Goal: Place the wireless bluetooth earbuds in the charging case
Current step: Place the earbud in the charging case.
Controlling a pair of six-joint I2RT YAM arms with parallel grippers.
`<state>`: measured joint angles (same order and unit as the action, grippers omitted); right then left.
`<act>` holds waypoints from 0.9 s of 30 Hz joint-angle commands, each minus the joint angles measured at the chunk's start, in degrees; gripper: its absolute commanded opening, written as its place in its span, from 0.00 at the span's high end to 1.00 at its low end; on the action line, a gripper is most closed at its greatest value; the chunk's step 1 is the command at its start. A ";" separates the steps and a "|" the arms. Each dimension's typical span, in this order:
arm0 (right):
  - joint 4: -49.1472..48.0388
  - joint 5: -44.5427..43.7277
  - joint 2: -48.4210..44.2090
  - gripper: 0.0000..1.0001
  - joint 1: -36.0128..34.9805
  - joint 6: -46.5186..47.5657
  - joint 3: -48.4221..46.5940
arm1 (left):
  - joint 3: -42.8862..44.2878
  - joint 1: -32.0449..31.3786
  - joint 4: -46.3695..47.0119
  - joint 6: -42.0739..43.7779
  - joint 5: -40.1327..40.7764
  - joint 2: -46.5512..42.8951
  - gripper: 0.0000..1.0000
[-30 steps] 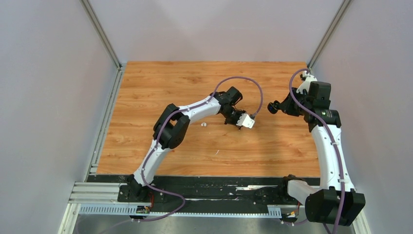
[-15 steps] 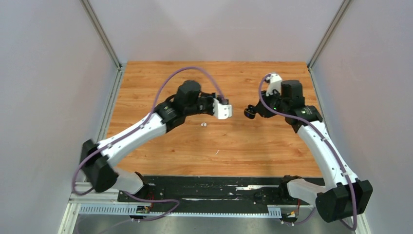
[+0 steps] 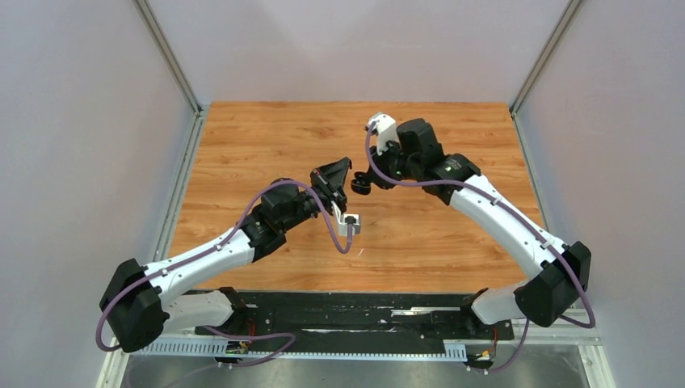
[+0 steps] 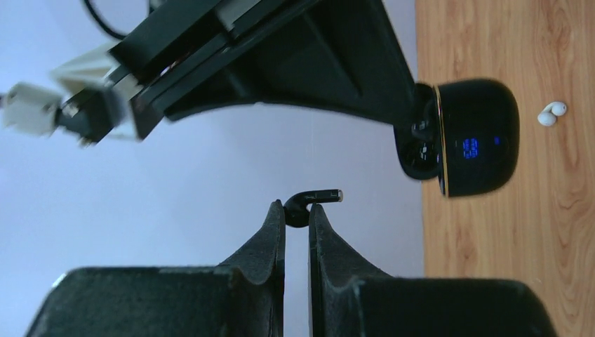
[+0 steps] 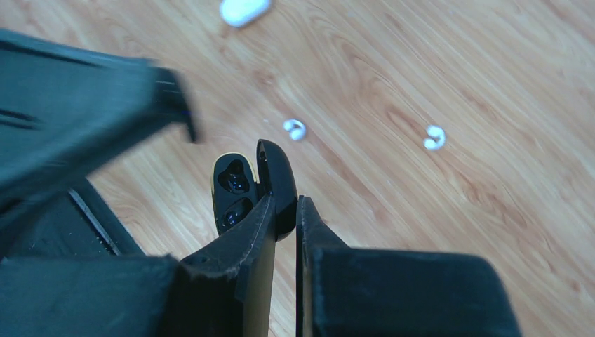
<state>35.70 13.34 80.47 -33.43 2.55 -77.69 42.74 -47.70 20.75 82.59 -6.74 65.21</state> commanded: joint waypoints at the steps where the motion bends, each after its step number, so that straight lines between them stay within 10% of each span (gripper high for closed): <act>1: -6.32 -7.66 -3.02 1.00 -6.23 2.86 -2.06 | -1.35 -0.29 8.32 8.20 0.22 -2.97 1.00; 27: -22.31 -20.61 -7.15 1.00 -15.18 11.77 2.50 | -0.81 -1.78 0.03 13.45 6.55 -5.47 1.00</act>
<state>17.93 -5.56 75.64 -48.12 12.23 -75.11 40.36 -49.17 20.27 93.93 -1.83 59.72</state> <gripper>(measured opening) 0.122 0.150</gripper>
